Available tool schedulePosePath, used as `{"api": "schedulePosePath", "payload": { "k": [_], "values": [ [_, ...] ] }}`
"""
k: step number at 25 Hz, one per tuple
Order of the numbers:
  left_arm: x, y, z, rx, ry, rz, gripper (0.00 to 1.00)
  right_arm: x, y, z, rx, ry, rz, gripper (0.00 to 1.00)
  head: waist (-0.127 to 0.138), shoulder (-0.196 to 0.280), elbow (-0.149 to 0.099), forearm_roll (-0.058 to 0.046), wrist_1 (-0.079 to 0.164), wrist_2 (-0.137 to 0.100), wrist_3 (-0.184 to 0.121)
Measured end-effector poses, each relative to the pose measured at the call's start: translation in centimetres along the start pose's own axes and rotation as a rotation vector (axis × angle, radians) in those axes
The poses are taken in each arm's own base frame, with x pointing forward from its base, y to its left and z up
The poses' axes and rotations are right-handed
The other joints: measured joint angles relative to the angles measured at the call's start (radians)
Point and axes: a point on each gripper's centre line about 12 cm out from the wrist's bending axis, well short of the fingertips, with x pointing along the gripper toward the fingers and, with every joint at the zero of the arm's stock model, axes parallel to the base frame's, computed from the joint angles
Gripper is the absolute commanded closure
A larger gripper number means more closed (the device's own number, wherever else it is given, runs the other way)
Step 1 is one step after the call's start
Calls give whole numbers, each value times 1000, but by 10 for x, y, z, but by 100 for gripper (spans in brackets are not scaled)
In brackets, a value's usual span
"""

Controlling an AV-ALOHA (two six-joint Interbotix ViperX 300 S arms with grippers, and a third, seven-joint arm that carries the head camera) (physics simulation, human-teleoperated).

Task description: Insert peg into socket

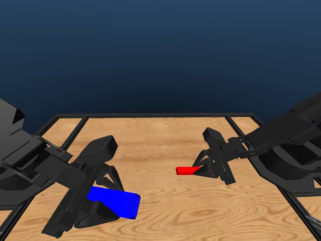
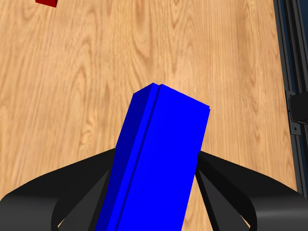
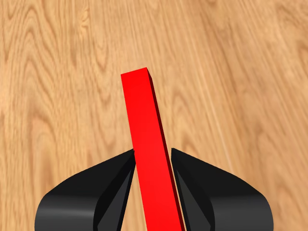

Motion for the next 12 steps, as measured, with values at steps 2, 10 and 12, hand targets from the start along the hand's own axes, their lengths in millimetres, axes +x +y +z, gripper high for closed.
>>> {"api": "schedulePosePath", "payload": {
  "k": [2, 10, 12],
  "values": [
    [-8, 2, 5, 13, -4, 20, 100, -4, 7, 15, -28, -22, 20, 100, 4, -5, 0, 2, 1, 2, 1],
    [-24, 12, 16, 18, -8, 121, 100, -13, 38, 70, -123, -54, 84, 100, 26, -24, 4, 10, 7, 9, 10],
    [-26, 15, 19, 12, -9, 148, 100, -15, 45, 79, -132, -35, 88, 100, 31, -27, 7, 12, 8, 11, 11]
  ]
}}
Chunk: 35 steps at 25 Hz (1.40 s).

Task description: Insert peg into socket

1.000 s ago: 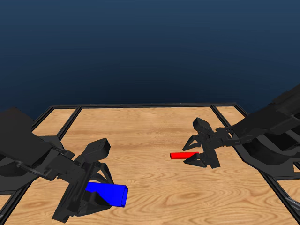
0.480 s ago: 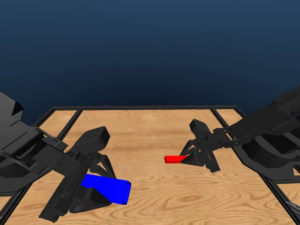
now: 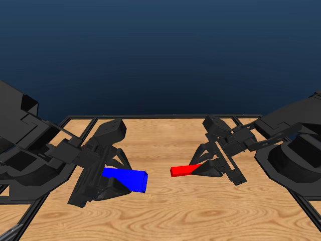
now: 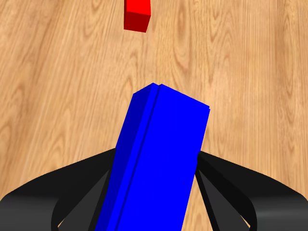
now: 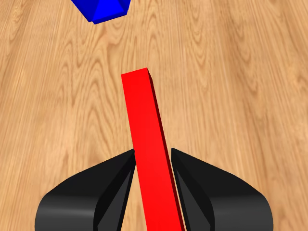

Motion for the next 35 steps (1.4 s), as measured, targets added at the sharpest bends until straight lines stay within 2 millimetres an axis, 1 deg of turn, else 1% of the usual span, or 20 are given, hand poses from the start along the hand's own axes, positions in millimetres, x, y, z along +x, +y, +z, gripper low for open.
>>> {"api": "schedulePosePath", "payload": {
  "k": [2, 5, 9, 13, 16, 19, 22, 26, 32, 35],
  "values": [
    [-1, 3, 1, -1, 1, 26, 100, -2, 6, 12, -16, 6, 4, 100, 4, -2, 1, 1, 1, 1, 0],
    [-3, 2, 7, -6, -7, 50, 100, -6, 17, 30, -42, 23, -1, 100, 8, -5, 3, 3, 1, 3, -1],
    [-4, 4, 9, -16, -11, 73, 100, -6, 23, 42, -49, 50, -29, 100, 11, -6, 4, 3, 1, 5, -1],
    [-6, 0, 13, -20, -18, 79, 100, 2, 25, 46, -43, 79, -61, 100, 10, -8, 5, 3, 0, 7, -4],
    [-4, -1, 15, -24, -21, 81, 100, 5, 27, 55, -41, 76, -75, 100, 9, -9, 5, 3, -1, 8, -4],
    [3, 0, 14, -20, -10, 85, 100, 14, 27, 59, -40, 78, -82, 100, 10, -10, 5, 3, -4, 9, -5],
    [5, -3, 21, -22, -21, 79, 100, 23, 30, 64, -49, 81, -85, 100, 13, -11, 5, 4, -8, 9, -3],
    [6, -2, 23, -15, -24, 78, 100, 32, 37, 78, -70, 62, -75, 100, 17, -11, 5, 5, -16, 7, -1],
    [7, -2, 27, 0, -29, 72, 100, 59, 39, 87, -61, 45, -51, 100, 25, -11, 5, 7, -22, 4, 1],
    [7, -5, 21, 7, -5, 73, 100, 71, 43, 91, -68, 58, -51, 100, 27, -11, 5, 7, -23, 2, 0]
  ]
}}
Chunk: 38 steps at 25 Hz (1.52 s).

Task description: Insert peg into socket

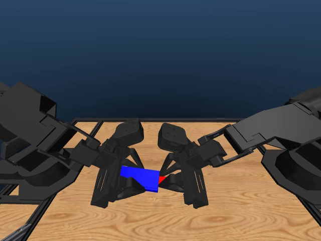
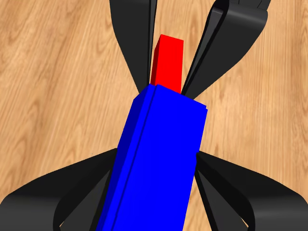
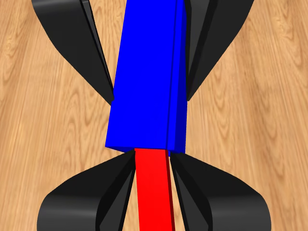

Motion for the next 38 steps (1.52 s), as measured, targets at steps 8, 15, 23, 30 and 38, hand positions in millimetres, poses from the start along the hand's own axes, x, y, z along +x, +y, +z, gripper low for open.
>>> {"api": "schedulePosePath", "payload": {
  "k": [8, 15, 23, 30, 38],
  "values": [
    [4, 5, 1, 3, -2, 2, 100, -2, 1, -9, 21, 35, -2, 0, 14, 0, 0, 3, -1, -5, -8],
    [3, 4, 6, -7, -29, -31, 100, -36, -18, -42, 98, 87, -47, 0, 25, -5, 0, 4, -2, -9, -16],
    [1, 3, 8, 7, -45, -54, 100, -36, -24, -88, 229, 168, -59, 100, 20, -12, 0, 3, -2, -6, -17],
    [2, 5, 9, 16, -47, -55, 100, -9, -5, -75, 205, 134, -4, 100, 6, -14, 0, 1, 1, 3, -14],
    [2, 3, 12, 4, -60, -78, 100, -4, 5, -26, 100, 39, 17, 100, -3, -15, 0, 0, 2, 7, -11]
  ]
}}
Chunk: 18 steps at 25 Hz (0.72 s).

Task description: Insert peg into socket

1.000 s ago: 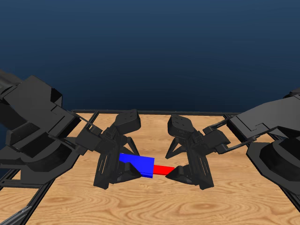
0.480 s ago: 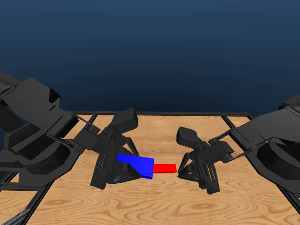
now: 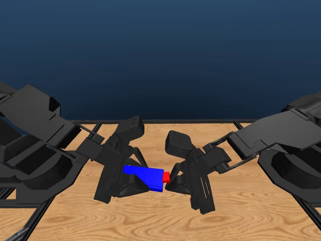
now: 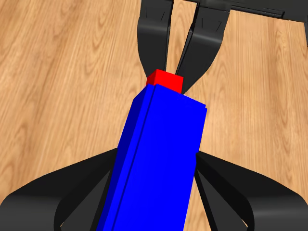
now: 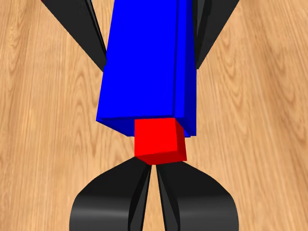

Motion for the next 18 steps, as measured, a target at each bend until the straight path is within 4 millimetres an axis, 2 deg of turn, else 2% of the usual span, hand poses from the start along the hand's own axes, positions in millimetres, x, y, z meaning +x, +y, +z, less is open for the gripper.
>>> {"api": "schedulePosePath", "payload": {
  "k": [2, 7, 10, 14, 18],
  "values": [
    [1, 0, -2, 5, 6, -1, 100, 6, 2, 8, -21, -5, -1, 100, -1, 0, 0, 0, 0, 1, 1],
    [3, -2, -13, 26, 43, 1, 100, 28, 7, 10, -48, 32, -3, 100, 0, 0, 0, 0, -2, -1, 3],
    [3, -1, -14, 27, 47, 3, 100, 32, 6, 9, -34, 37, 3, 100, 3, 0, 0, 1, -3, -2, 3],
    [2, 2, -7, 15, 16, -8, 100, 34, -4, -12, 3, 76, -4, 100, 8, 0, 0, 2, -4, -3, -1],
    [1, 3, -5, 6, -8, -29, 100, 18, -16, -35, 63, 100, -13, 100, 12, 0, 0, 3, -9, -5, 0]
  ]
}}
